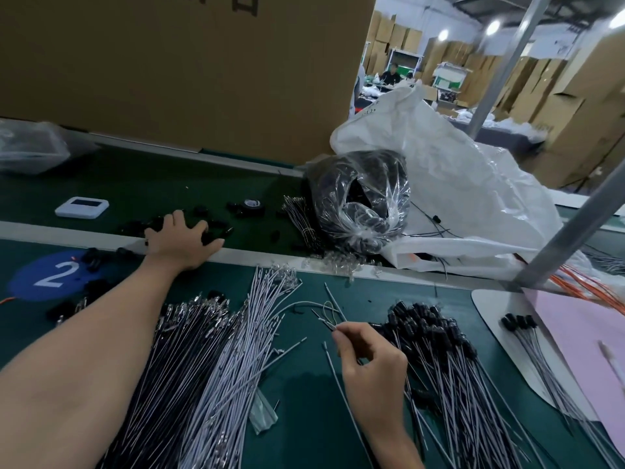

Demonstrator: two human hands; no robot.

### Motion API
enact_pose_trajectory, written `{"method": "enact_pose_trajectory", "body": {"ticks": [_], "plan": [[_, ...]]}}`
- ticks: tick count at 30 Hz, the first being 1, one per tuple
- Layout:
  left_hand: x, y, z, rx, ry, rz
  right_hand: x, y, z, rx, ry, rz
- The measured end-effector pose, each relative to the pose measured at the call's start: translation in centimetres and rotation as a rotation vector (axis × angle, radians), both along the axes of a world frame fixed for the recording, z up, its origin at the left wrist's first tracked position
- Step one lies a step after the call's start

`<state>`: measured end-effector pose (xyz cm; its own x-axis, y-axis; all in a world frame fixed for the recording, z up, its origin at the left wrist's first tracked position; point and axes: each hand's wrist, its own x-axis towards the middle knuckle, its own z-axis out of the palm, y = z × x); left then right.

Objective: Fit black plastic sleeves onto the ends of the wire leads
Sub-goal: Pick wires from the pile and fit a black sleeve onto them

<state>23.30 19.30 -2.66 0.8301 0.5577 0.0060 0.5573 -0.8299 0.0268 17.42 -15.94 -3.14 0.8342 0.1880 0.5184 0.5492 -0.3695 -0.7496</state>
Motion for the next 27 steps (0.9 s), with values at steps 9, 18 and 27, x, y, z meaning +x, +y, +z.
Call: {"method": "enact_pose_trajectory", "body": {"ticks": [9, 18, 27], "plan": [[2.0, 0.0, -0.3, 0.070, -0.102, -0.104, 0.2, -0.1, -0.1, -0.003, 0.017, -0.006], [2.1, -5.1, 3.9, -0.033, -0.406, -0.302, 0.6, -0.5, 0.2, 0.034, -0.002, -0.054], [-7.8, -20.4, 3.5, -0.457, -0.371, -0.409, 1.3, -1.4, 1.3, 0.305, 0.155, -0.196]]}}
